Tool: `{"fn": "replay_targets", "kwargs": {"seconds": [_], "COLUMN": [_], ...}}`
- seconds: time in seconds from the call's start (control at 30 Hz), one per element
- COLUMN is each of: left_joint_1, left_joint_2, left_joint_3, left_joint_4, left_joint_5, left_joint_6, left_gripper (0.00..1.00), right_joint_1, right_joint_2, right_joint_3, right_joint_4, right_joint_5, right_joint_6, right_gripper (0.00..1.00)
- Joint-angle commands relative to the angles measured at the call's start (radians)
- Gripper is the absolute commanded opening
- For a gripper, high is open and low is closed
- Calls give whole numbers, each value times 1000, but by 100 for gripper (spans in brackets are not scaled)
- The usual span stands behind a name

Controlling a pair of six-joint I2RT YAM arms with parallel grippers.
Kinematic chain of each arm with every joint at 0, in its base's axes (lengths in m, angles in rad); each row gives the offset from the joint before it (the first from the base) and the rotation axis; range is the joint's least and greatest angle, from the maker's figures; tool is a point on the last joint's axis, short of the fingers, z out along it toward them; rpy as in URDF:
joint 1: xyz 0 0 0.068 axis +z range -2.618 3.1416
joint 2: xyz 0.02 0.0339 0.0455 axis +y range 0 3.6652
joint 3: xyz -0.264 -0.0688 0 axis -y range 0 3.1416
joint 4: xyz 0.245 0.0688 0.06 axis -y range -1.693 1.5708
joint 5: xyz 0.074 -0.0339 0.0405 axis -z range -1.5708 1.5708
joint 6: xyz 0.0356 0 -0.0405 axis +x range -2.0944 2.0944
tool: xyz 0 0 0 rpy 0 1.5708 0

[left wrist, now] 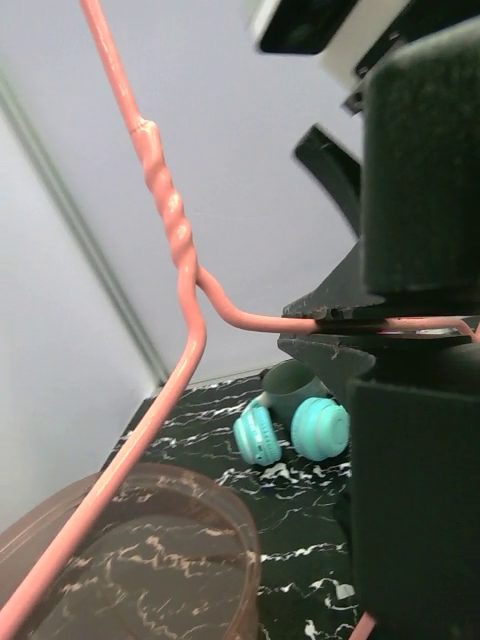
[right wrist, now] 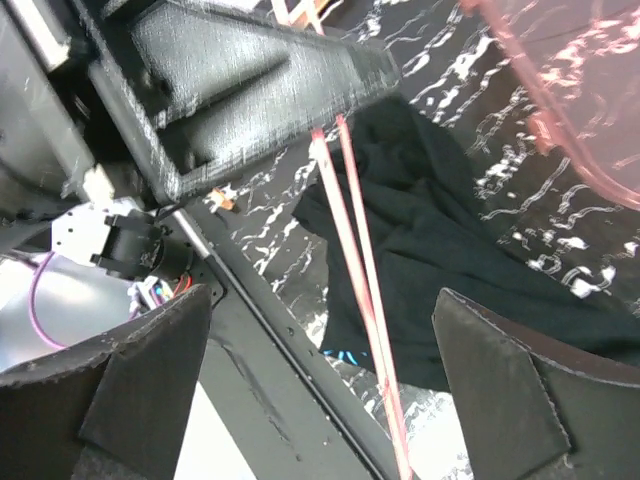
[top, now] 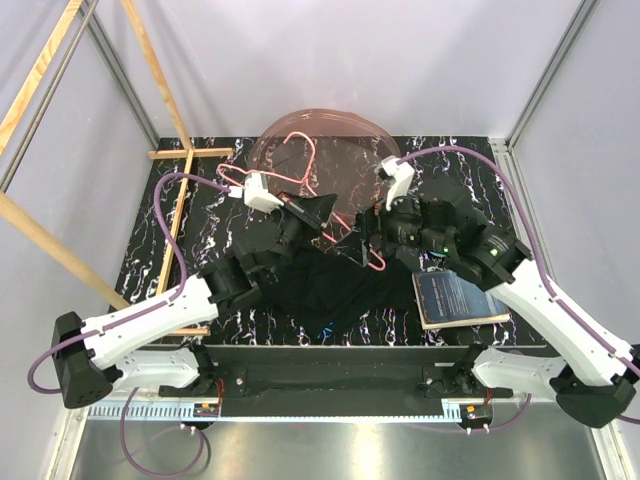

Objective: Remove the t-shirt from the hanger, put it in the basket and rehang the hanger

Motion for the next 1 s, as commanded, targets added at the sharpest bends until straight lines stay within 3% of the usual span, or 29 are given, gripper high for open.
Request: {"fn": "replay_targets", "kwargs": {"seconds": [0.0, 0.13, 0.33, 0.43, 0.47, 0.57, 0.67, 0.7, 0.8, 0.97], "left_joint_1": [12, 12, 12, 12, 12, 12, 12, 12, 12, 12], "left_joint_2": [7, 2, -61, -79, -85, -93, -101, -104, -105, -91], "left_joint_3": [98, 137, 89, 77, 77, 71, 66, 66, 72, 86], "left_joint_4": [79, 37, 10, 4, 2, 1, -6, -9, -27, -53], "left_joint_5": [-124, -98, -76, -72, -69, -57, -47, -46, -40, -21], "left_joint_6": [-8, -61, -138, -149, -152, -160, -160, -160, -160, -157], "left_gripper": [0, 0, 0, 0, 0, 0, 0, 0, 0, 0], "right_joint_1": [2, 2, 2, 2, 2, 2, 2, 2, 2, 2], "right_joint_2": [-93, -157, -234, -258, -260, -254, -242, -242, -246, -252], "right_joint_3": [-12, -78, -190, -231, -250, -257, -250, -248, -244, -242], "right_joint_4": [-39, -12, 118, 197, 215, 258, 274, 277, 275, 277], "right_joint_5": [125, 96, 66, 60, 57, 53, 42, 48, 63, 53], "right_joint_6": [-18, -88, -118, -124, -125, -131, -138, -139, -144, -138], "right_gripper": [100, 98, 85, 76, 67, 56, 61, 71, 72, 52]}}
